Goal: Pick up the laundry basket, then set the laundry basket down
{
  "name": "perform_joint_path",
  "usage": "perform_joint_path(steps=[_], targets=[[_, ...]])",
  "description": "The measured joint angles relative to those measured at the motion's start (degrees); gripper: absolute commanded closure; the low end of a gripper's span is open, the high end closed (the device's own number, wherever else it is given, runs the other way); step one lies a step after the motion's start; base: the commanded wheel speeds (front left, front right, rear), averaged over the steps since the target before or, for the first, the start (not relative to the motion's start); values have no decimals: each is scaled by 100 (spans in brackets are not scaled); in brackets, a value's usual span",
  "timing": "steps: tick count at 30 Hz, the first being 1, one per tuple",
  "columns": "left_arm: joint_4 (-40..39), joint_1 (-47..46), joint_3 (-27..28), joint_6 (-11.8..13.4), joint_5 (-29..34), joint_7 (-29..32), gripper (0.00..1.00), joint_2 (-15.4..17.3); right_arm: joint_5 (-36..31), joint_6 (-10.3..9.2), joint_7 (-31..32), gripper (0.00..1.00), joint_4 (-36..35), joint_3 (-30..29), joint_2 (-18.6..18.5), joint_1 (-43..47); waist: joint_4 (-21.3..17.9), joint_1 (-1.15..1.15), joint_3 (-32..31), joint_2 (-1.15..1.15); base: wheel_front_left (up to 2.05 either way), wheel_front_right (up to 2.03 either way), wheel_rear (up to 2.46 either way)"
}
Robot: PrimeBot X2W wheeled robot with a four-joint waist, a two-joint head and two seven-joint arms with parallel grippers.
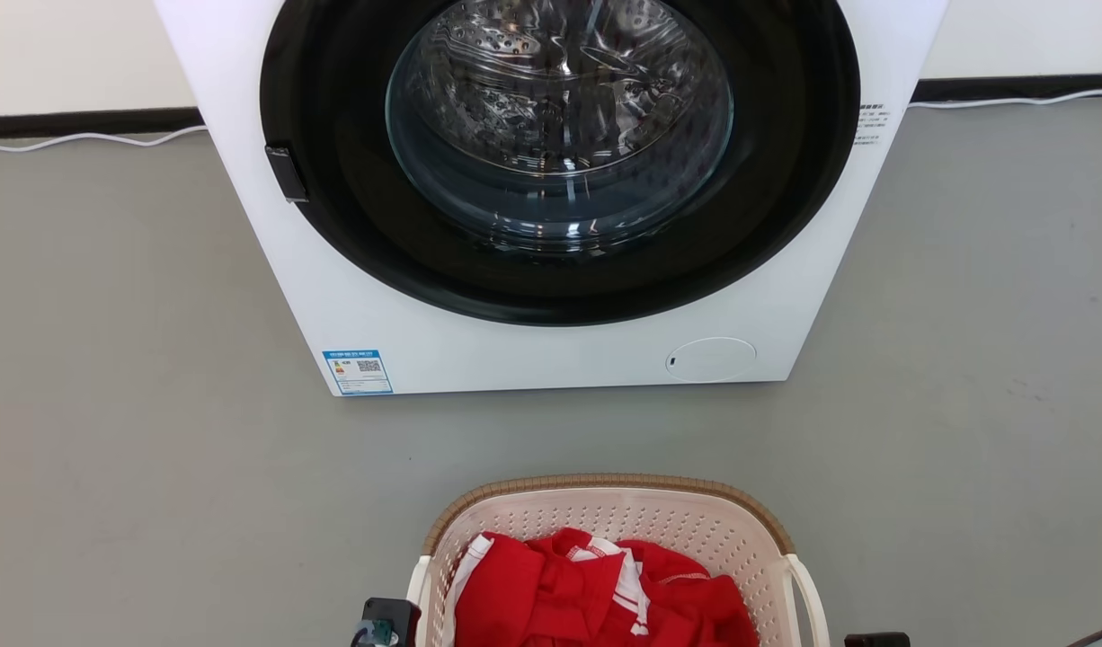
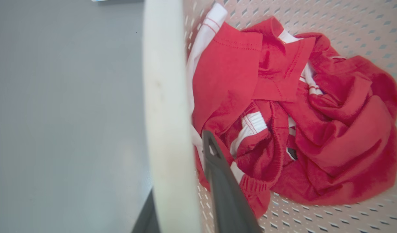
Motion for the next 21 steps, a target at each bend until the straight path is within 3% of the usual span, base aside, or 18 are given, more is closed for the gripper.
perform_joint_path(steps=[21], targets=[[16, 27, -142, 0, -149, 125, 100, 4, 297, 1, 7, 100, 89, 305, 1, 9, -62, 0, -72, 0, 0, 0, 0]])
